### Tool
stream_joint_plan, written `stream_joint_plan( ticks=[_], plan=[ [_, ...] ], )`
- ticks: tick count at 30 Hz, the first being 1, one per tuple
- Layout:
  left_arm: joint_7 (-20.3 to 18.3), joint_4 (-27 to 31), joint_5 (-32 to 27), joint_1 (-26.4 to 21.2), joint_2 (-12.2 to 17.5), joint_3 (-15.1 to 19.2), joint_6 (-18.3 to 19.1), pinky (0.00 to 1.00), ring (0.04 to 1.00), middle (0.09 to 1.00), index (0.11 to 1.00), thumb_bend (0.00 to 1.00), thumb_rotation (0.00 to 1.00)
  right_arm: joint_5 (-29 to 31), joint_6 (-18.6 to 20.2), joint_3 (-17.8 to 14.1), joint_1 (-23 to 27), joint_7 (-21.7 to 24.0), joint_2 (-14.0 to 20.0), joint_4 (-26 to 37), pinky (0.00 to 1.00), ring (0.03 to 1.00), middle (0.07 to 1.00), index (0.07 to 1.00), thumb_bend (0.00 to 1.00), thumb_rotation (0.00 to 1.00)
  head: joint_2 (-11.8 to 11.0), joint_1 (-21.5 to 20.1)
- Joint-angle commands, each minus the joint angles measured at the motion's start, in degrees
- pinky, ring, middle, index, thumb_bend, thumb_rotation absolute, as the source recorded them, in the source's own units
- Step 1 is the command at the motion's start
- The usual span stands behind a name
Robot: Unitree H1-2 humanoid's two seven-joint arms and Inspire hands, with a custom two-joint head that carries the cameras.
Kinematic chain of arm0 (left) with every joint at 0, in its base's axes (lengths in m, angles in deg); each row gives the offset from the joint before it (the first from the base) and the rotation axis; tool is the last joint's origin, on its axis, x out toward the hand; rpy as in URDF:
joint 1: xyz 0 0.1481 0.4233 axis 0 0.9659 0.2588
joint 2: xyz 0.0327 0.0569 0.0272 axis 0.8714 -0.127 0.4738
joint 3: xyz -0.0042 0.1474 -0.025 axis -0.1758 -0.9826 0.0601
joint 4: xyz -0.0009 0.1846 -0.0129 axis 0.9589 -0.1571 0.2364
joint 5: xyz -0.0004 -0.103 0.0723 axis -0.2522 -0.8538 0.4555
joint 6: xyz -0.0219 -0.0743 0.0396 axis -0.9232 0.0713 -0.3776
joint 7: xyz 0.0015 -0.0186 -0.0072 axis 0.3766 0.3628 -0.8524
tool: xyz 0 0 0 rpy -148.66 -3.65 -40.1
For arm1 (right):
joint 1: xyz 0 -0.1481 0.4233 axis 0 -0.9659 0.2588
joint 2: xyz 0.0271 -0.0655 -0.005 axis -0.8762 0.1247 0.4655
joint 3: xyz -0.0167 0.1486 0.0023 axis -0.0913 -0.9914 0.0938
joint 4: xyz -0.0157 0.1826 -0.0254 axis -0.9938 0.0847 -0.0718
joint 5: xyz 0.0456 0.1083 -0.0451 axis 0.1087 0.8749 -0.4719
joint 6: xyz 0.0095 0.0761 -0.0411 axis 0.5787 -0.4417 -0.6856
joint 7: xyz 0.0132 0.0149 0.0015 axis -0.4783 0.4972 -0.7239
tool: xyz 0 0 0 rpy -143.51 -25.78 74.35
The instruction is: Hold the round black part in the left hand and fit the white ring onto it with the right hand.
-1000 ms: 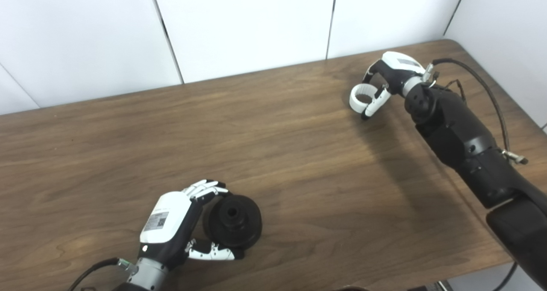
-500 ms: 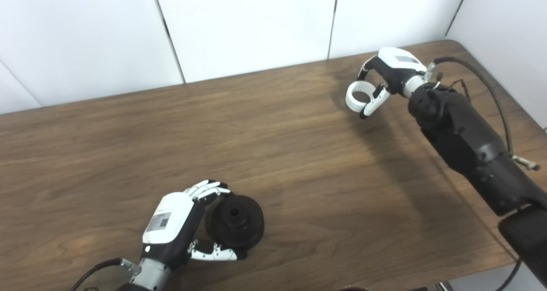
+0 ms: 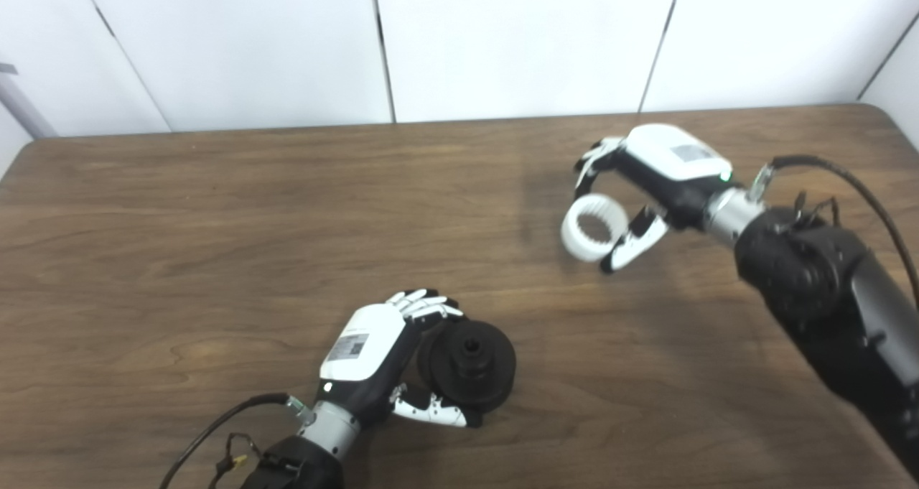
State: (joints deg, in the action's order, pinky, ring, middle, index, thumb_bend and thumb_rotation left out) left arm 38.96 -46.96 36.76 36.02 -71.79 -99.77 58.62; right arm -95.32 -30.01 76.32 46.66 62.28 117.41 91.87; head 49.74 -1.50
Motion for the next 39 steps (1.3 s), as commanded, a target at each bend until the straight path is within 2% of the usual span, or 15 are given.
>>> stream_joint_plan(
  ticks=[1,9,16,22,33,39],
  plan=[
    [-3.45,-1.35,2.31,0.75,0.50,-1.35,1.99,0.95,0.921,0.843,0.486,0.52,0.05,-0.07,-1.20,-0.67,0.61,0.20,-0.20,3.21,0.90,0.909,0.803,0.483,0.52,0.14,0.21,0.13],
    [-4.10,-1.04,2.69,0.05,-0.06,-2.02,3.36,0.93,0.921,0.844,0.486,0.52,0.05,-1.36,-0.45,-0.25,-1.53,4.53,-2.71,8.67,0.95,0.936,0.812,0.484,0.52,0.15,1.07,0.19],
    [-4.35,-0.67,2.89,-0.15,-0.20,-2.27,4.39,0.93,0.925,0.842,0.485,0.52,0.05,-0.97,-1.36,-0.49,-2.40,6.74,-4.73,11.57,0.94,0.933,0.805,0.483,0.52,0.14,1.43,0.10],
    [-4.79,-0.59,3.53,-0.39,0.09,-2.35,4.30,0.93,0.925,0.841,0.486,0.52,0.05,-1.41,-1.21,-0.14,-2.53,8.74,-6.12,14.05,0.94,0.926,0.797,0.483,0.52,0.14,1.87,-0.17],
    [-4.54,-0.92,3.79,-0.45,0.32,-2.48,3.48,0.93,0.922,0.843,0.486,0.52,0.05,-1.77,1.85,0.38,-2.78,15.39,-9.87,20.16,0.94,0.931,0.799,0.482,0.52,0.14,2.00,-0.23],
    [-4.48,-0.93,4.16,-0.33,0.16,-2.62,3.58,0.94,0.928,0.845,0.486,0.52,0.05,-2.38,1.63,0.53,-3.50,17.24,-11.13,21.28,0.93,0.927,0.799,0.482,0.52,0.14,1.96,0.17]
  ],
)
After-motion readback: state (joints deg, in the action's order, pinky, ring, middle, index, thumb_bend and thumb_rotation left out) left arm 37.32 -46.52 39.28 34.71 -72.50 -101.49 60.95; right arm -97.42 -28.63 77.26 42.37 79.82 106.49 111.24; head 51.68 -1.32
